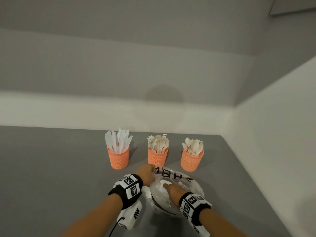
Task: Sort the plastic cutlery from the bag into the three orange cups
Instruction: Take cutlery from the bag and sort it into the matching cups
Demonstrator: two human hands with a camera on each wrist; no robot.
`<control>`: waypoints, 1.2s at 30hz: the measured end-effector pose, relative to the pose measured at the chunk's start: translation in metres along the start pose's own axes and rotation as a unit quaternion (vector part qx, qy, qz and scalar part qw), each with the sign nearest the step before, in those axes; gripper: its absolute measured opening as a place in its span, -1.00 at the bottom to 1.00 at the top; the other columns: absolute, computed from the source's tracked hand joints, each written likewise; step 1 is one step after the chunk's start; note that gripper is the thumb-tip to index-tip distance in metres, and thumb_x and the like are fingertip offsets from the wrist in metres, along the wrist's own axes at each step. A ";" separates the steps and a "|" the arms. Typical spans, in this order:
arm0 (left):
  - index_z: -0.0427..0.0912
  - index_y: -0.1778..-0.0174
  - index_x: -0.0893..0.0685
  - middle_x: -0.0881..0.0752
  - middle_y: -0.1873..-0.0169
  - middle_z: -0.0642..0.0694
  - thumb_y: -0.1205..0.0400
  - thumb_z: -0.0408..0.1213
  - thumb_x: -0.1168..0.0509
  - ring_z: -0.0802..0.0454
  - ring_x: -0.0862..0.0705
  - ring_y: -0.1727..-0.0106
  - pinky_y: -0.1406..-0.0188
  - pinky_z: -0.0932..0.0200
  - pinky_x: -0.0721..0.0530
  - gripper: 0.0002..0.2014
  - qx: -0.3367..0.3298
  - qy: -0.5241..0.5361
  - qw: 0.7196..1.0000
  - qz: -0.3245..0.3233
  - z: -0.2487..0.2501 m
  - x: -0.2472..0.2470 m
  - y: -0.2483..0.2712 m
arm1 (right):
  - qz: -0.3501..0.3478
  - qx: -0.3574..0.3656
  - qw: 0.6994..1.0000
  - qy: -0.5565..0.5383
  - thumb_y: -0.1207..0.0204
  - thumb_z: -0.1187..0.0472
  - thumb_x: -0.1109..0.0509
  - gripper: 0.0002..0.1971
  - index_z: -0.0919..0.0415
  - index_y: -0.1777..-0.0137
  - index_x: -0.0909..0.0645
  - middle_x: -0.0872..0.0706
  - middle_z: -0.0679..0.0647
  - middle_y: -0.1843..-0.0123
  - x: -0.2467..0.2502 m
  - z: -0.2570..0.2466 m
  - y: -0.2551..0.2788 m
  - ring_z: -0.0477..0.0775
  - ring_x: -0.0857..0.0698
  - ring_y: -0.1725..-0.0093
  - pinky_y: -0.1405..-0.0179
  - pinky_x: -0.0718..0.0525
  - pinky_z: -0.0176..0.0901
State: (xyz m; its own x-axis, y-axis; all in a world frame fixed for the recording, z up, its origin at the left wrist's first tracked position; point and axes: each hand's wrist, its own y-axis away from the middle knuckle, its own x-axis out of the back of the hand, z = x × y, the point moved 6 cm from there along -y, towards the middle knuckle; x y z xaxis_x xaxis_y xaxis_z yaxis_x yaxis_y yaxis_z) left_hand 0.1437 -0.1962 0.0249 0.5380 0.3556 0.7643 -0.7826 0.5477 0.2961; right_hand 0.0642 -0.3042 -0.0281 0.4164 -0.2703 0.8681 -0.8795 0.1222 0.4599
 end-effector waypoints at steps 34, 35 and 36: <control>-0.17 -0.18 -0.47 -0.56 -0.14 -0.20 -0.56 -0.50 -0.10 -0.19 -0.60 -0.18 -0.18 0.08 -0.52 -0.70 0.010 -0.041 0.991 0.131 -0.027 -0.012 0.012 | 0.068 0.045 0.988 -0.131 -0.40 -0.20 -0.32 -0.54 -0.08 -0.28 -0.55 -0.69 -0.07 -0.25 0.011 -0.003 0.009 0.02 -0.63 -0.27 -0.30 -0.55 -0.08; -0.17 -0.26 -0.46 -0.55 -0.18 -0.22 -0.57 -0.49 -0.10 -0.20 -0.59 -0.20 -0.22 0.06 -0.54 -0.65 0.019 -0.044 0.990 0.130 -0.031 -0.014 0.010 | 0.067 0.043 0.987 -0.139 -0.32 -0.22 -0.34 -0.48 -0.10 -0.29 -0.53 -0.68 -0.10 -0.25 0.011 0.001 0.007 0.00 -0.63 -0.26 -0.29 -0.55 -0.09; -0.16 -0.32 -0.44 -0.53 -0.22 -0.23 -0.57 -0.50 -0.10 -0.20 -0.58 -0.24 -0.27 0.06 -0.53 -0.60 0.026 -0.038 0.992 0.121 -0.034 -0.016 0.008 | 0.067 0.040 0.986 -0.145 -0.24 -0.25 -0.36 -0.41 -0.12 -0.30 -0.51 -0.67 -0.11 -0.25 0.014 0.004 0.008 -0.01 -0.63 -0.25 -0.29 -0.56 -0.08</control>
State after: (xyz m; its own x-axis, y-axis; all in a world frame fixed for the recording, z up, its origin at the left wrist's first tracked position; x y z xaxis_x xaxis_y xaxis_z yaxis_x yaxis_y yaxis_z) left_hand 0.1390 -0.1720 -0.0042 0.3097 0.4129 0.8565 -0.9017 0.4135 0.1266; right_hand 0.0621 -0.3113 -0.0134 0.2226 -0.5202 0.8245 -0.9420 0.1031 0.3194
